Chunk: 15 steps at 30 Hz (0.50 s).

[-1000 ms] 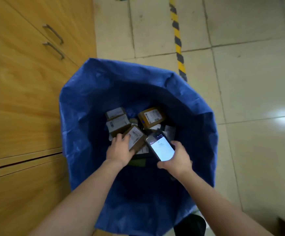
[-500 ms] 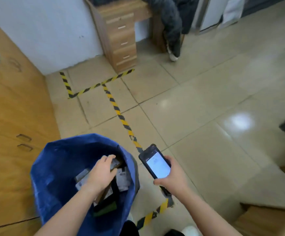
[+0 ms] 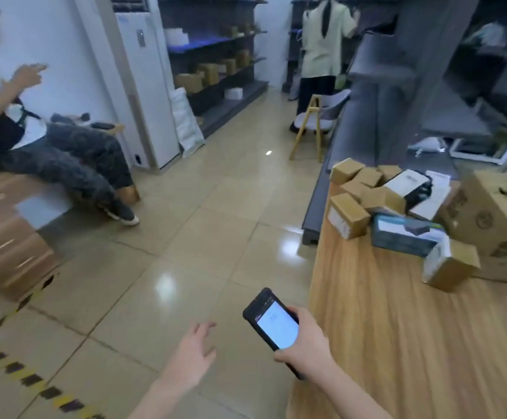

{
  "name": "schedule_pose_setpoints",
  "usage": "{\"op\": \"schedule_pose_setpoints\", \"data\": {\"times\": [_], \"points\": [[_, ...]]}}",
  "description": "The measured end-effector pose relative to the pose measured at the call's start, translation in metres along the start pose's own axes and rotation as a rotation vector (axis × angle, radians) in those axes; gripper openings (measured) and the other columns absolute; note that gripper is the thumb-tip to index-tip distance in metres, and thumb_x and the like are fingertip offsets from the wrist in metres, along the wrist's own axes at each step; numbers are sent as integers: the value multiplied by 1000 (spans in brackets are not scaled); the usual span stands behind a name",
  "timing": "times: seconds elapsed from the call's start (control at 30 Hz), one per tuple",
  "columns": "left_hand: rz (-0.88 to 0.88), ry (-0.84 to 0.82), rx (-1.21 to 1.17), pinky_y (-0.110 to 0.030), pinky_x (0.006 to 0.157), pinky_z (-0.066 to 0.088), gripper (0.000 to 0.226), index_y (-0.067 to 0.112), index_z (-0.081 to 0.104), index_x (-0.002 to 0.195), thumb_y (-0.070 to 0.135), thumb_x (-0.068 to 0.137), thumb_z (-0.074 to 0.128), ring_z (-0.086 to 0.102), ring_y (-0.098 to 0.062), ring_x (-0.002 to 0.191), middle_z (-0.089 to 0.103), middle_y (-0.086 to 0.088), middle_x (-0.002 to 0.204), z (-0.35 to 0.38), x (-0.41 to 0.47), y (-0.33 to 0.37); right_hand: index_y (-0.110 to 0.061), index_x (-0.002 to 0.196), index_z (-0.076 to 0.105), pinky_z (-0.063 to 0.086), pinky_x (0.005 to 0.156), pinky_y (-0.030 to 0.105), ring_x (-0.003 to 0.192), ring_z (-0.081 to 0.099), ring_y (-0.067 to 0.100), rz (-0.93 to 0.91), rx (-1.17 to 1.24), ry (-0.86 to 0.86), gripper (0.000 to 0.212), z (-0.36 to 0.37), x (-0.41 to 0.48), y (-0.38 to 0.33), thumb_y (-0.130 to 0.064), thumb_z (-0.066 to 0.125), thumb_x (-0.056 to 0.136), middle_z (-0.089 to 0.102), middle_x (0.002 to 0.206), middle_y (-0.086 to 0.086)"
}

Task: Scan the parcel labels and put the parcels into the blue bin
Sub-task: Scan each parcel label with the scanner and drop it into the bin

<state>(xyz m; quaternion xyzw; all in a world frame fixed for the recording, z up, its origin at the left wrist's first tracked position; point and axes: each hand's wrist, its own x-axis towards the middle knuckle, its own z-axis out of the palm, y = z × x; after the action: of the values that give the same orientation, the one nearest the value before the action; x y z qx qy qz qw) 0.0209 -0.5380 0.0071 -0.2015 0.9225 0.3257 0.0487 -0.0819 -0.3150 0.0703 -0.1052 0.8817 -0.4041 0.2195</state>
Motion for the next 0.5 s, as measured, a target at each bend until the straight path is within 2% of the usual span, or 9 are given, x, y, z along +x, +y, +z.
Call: {"op": "schedule_pose_setpoints", "data": {"times": [0.1, 0.3, 0.5], "points": [[130, -72, 17, -14, 93, 34, 48, 24, 44, 135, 16, 90, 59, 50, -7, 121, 49, 6, 124, 14, 56, 48, -36, 126, 40, 43, 97, 37, 104, 51, 7, 68, 50, 140, 84, -47, 11, 24, -25, 72, 49, 50, 113, -21], [303, -180, 104, -18, 88, 37, 51, 28, 43, 136, 28, 87, 60, 49, -10, 120, 49, 7, 128, 47, 169, 129, -30, 129, 39, 45, 93, 34, 101, 51, 6, 249, 44, 338, 87, -113, 43, 66, -31, 77, 50, 50, 110, -17], [555, -298, 150, -16, 88, 36, 54, 23, 47, 134, 19, 84, 67, 52, -14, 111, 44, 4, 126, 69, 296, 197, -25, 124, 42, 44, 93, 37, 99, 51, 10, 464, 88, 533, 82, -146, 103, 81, -30, 79, 51, 51, 107, -12]]}}
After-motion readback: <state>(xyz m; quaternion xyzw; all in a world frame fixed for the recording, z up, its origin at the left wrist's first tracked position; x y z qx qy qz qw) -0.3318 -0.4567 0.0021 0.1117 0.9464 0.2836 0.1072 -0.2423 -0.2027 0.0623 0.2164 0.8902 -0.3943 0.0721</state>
